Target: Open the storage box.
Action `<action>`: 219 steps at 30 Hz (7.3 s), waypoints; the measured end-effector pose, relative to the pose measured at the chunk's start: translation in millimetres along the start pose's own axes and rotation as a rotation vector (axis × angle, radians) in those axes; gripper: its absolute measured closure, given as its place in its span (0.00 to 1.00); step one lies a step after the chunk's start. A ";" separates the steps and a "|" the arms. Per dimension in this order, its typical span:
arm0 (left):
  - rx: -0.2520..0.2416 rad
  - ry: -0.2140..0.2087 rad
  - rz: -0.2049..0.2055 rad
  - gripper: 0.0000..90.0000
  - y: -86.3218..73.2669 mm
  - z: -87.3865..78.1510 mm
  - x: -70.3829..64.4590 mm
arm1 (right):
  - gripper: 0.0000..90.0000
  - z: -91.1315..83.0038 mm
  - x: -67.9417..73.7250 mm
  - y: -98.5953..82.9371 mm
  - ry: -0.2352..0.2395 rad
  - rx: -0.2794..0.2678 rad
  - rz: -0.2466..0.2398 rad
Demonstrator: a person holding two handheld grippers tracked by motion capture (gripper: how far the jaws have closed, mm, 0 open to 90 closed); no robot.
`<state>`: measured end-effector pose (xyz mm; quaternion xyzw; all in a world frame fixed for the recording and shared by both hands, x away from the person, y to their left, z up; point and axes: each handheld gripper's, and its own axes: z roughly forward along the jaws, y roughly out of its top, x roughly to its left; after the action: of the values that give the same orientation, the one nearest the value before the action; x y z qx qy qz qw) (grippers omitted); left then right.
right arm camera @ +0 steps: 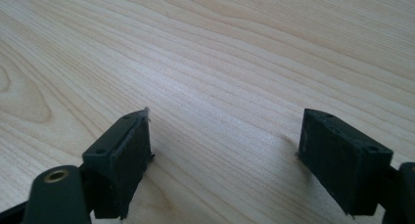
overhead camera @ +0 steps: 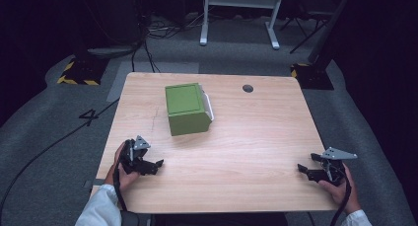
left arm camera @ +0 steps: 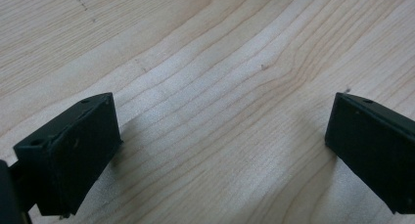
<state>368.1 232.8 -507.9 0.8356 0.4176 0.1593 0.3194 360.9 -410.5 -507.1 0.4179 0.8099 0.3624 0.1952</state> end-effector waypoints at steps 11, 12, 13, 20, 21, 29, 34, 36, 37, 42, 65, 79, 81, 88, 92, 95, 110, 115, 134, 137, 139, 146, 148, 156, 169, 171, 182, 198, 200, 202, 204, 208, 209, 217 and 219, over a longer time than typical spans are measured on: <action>0.001 -0.008 0.003 0.00 -2.4 -2.1 -2.7 | 0.20 1.5 -0.9 1.2 -0.005 0.004 0.007; 0.001 -0.014 0.007 0.00 -2.8 -2.4 -3.0 | 0.20 1.9 -1.1 1.5 -0.008 0.005 0.010; 0.001 -0.019 0.017 0.00 -3.3 -3.0 -3.2 | 0.19 2.1 -1.1 1.7 -0.010 0.005 0.013; 0.000 -0.033 0.029 0.00 -4.2 -3.5 -4.2 | 0.17 4.9 -1.6 4.3 -0.012 0.014 0.014; 0.000 -0.033 0.028 0.00 -4.1 -3.4 -4.3 | 0.17 5.1 -1.6 5.5 -0.005 0.021 0.006; 0.000 -0.030 0.025 0.00 -3.9 -3.2 -4.9 | 0.19 10.1 -1.8 21.0 0.033 0.107 -0.039; 0.000 -0.030 0.025 0.00 -3.9 -3.2 -4.8 | 0.22 13.8 -0.8 28.9 0.000 0.055 -0.054; 0.001 -0.030 0.025 0.00 -3.9 -3.2 -4.8 | 0.24 13.2 0.9 34.0 0.017 0.041 -0.075; 0.001 -0.030 0.025 0.00 -3.9 -3.2 -4.8 | 0.23 13.1 2.0 37.5 0.018 0.035 -0.081; 0.000 -0.030 0.025 0.00 -3.9 -3.2 -4.8 | 0.21 14.6 6.9 62.6 0.032 -0.006 -0.093; -0.001 -0.032 0.027 0.00 -4.0 -3.2 -4.8 | 0.34 56.0 77.7 177.7 0.181 -0.182 -0.196; -0.003 -0.022 0.030 0.01 -4.2 -3.6 -5.2 | 0.36 105.7 121.9 228.8 0.221 -0.163 -0.251; -0.003 -0.022 0.030 0.01 -4.2 -3.6 -5.2 | 0.35 114.5 127.7 233.1 0.233 -0.165 -0.265; -0.003 -0.024 0.026 0.01 -4.3 -3.5 -5.4 | 0.35 139.2 142.7 243.9 0.247 -0.152 -0.290; -0.003 -0.026 0.021 0.01 -4.5 -3.6 -5.8 | 0.35 149.2 147.1 250.1 0.263 -0.149 -0.264; -0.002 -0.024 0.024 0.01 -4.5 -3.7 -5.6 | 0.35 156.8 150.8 252.6 0.268 -0.143 -0.259; 0.000 -0.024 0.020 0.01 -4.8 -4.1 -6.0 | 0.37 189.3 150.9 249.2 0.222 -0.097 -0.224; 0.001 -0.024 0.019 0.01 -4.8 -4.1 -6.1 | 0.37 197.6 150.0 249.2 0.206 -0.085 -0.208; 0.001 -0.025 0.019 0.01 -4.9 -4.2 -6.1 | 0.60 197.0 142.0 240.1 0.195 -0.050 -0.182; 0.001 -0.025 0.019 0.01 -4.9 -4.2 -6.1 | 0.64 195.3 135.2 236.4 0.193 -0.053 -0.170; 0.001 -0.025 0.021 0.01 -4.8 -4.2 -6.0 | 0.67 193.6 131.3 233.6 0.191 -0.053 -0.168; 0.002 -0.026 0.021 0.00 -4.9 -4.2 -5.9 | 0.68 189.1 118.9 224.7 0.183 -0.052 -0.147; 0.002 -0.026 0.021 0.00 -4.9 -4.2 -5.9 | 0.68 188.2 115.6 223.4 0.182 -0.054 -0.138; 0.002 -0.027 0.021 0.00 -4.9 -4.2 -5.9 | 0.68 186.6 108.5 221.8 0.165 -0.057 -0.138; 0.002 -0.027 0.021 0.00 -4.9 -4.2 -5.9 | 0.68 185.3 98.0 217.8 0.147 -0.061 -0.108; 0.002 -0.027 0.021 0.00 -4.9 -4.3 -5.9 | 0.68 185.3 96.0 217.0 0.149 -0.064 -0.100; 0.002 -0.027 0.021 0.00 -4.9 -4.2 -5.9 | 0.67 183.2 86.3 213.1 0.145 -0.066 -0.078; 0.002 -0.027 0.021 0.00 -4.9 -4.2 -5.9 | 0.67 182.7 80.8 212.2 0.127 -0.061 -0.076; 0.002 -0.027 0.021 0.00 -4.9 -4.2 -5.9 | 0.67 182.4 79.6 211.9 0.125 -0.062 -0.073; 0.002 -0.027 0.021 0.00 -4.9 -4.2 -5.9 | 0.67 182.1 78.7 211.6 0.124 -0.064 -0.069; 0.002 -0.027 0.021 0.00 -4.9 -4.3 -5.9 | 0.65 182.0 78.5 211.5 0.123 -0.064 -0.068; 0.002 -0.027 0.021 0.00 -4.9 -4.3 -5.9 | 0.64 181.5 77.9 211.4 0.120 -0.063 -0.071; 0.002 -0.027 0.021 0.00 -4.9 -4.3 -5.9 | 0.61 180.3 77.0 211.4 0.117 -0.068 -0.065; 0.002 -0.027 0.021 0.00 -4.9 -4.2 -5.9 | 0.50 165.4 69.5 213.3 0.110 -0.106 -0.034; 0.002 -0.027 0.021 0.00 -4.9 -4.2 -5.9 | 0.49 160.5 67.7 213.6 0.109 -0.111 -0.037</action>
<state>359.4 232.0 -508.0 0.8423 0.4046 0.1511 0.3225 535.6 -204.2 -453.9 0.3710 0.8056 0.4252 0.1803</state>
